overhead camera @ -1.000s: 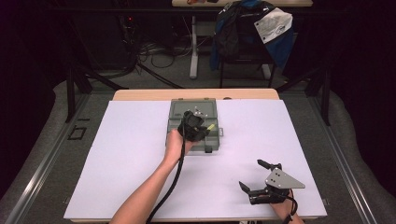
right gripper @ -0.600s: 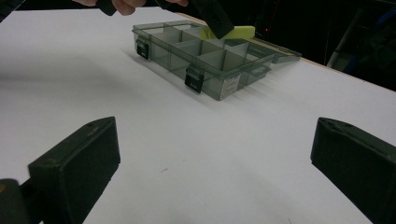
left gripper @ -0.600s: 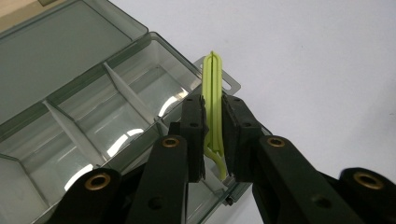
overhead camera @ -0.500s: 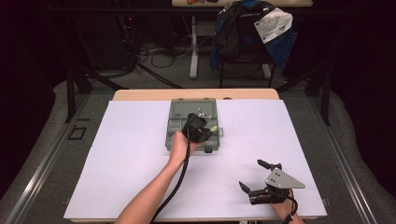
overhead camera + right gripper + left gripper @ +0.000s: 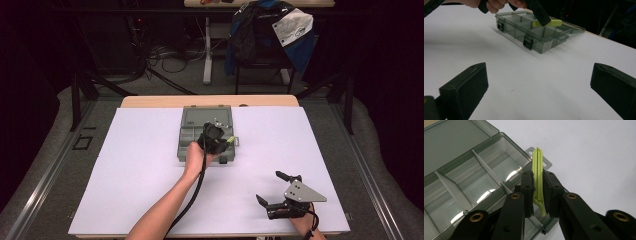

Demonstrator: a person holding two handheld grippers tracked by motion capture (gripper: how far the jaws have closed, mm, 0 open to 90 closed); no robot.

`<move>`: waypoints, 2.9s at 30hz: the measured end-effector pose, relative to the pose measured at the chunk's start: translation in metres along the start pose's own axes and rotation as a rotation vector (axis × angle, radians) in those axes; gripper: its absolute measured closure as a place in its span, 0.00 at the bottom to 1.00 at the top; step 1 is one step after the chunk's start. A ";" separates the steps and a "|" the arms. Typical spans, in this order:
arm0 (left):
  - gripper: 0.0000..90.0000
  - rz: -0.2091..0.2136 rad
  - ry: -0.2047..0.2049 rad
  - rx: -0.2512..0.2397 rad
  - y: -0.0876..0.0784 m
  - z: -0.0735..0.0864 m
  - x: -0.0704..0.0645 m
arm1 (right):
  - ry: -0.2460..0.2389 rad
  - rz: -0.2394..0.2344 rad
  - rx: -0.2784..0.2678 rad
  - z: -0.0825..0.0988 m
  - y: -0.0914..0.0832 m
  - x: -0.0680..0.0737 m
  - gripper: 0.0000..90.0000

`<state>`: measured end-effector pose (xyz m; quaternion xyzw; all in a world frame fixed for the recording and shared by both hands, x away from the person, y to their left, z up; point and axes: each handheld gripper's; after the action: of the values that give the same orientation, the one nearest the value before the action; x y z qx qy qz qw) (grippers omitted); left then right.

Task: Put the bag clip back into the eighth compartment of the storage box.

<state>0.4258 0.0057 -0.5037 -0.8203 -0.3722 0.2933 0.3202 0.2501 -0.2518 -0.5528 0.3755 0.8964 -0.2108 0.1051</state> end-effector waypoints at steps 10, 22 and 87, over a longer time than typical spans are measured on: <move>0.88 -0.005 -0.011 0.011 0.005 0.002 0.001 | -0.002 -0.001 0.000 0.000 0.000 0.000 0.01; 0.88 -0.021 -0.014 0.019 0.010 0.005 0.001 | -0.003 -0.005 0.007 0.000 -0.001 0.000 0.01; 0.13 -0.031 0.147 -0.110 -0.082 0.067 0.016 | 0.009 0.006 0.009 0.001 -0.001 0.000 0.01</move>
<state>0.3515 0.0820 -0.4883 -0.8500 -0.3758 0.2064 0.3059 0.2491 -0.2525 -0.5531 0.3794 0.8948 -0.2130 0.0999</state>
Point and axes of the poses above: each handheld gripper's, and its own axes: y roughly forward along the jaws, z roughly out of its underside, x roughly to its left, and after that the axes turned 14 degrees about -y, right-handed
